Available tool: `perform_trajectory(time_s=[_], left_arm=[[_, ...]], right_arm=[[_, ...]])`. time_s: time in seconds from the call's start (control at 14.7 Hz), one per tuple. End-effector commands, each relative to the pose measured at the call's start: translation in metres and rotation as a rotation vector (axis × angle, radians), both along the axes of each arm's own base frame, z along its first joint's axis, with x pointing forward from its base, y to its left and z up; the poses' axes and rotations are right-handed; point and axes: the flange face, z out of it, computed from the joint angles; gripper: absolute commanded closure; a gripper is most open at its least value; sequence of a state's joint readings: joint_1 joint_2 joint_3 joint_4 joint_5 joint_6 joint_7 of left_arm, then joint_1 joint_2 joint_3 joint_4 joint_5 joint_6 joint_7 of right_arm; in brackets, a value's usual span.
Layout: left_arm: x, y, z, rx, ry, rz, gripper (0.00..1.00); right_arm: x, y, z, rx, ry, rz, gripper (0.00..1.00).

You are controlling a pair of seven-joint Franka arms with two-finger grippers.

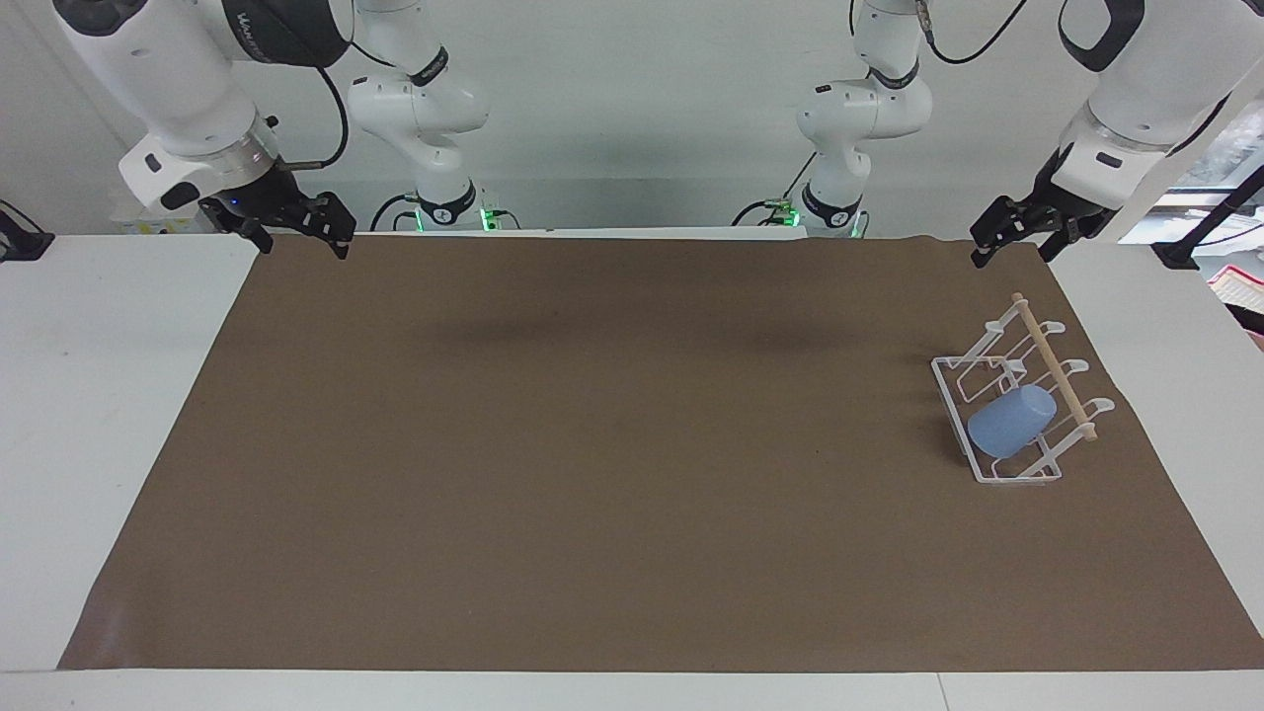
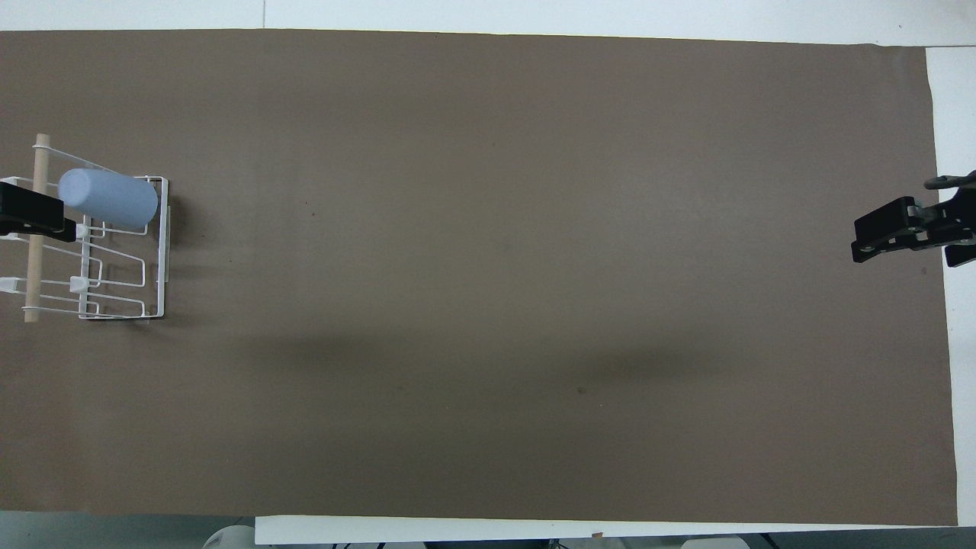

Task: Hang cup on cup holder

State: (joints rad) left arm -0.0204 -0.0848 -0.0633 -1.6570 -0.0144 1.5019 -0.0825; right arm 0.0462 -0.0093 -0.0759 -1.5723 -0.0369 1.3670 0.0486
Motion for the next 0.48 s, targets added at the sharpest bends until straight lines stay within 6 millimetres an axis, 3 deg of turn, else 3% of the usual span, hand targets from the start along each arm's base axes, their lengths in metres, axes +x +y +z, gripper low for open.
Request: perform_trajectory(time_s=[0.0,0.41], left_arm=[[-0.003,-0.013,0.003,0.033,0.024,0.026,0.00],[-0.003,-0.001,-0.001,0.032,0.031,0.055,0.00]], right_arm=[[-0.006,-0.001,0.001,0.001,0.001,0.012,0.00],[-0.006,-0.001,0.001,0.001,0.001,0.012,0.00]])
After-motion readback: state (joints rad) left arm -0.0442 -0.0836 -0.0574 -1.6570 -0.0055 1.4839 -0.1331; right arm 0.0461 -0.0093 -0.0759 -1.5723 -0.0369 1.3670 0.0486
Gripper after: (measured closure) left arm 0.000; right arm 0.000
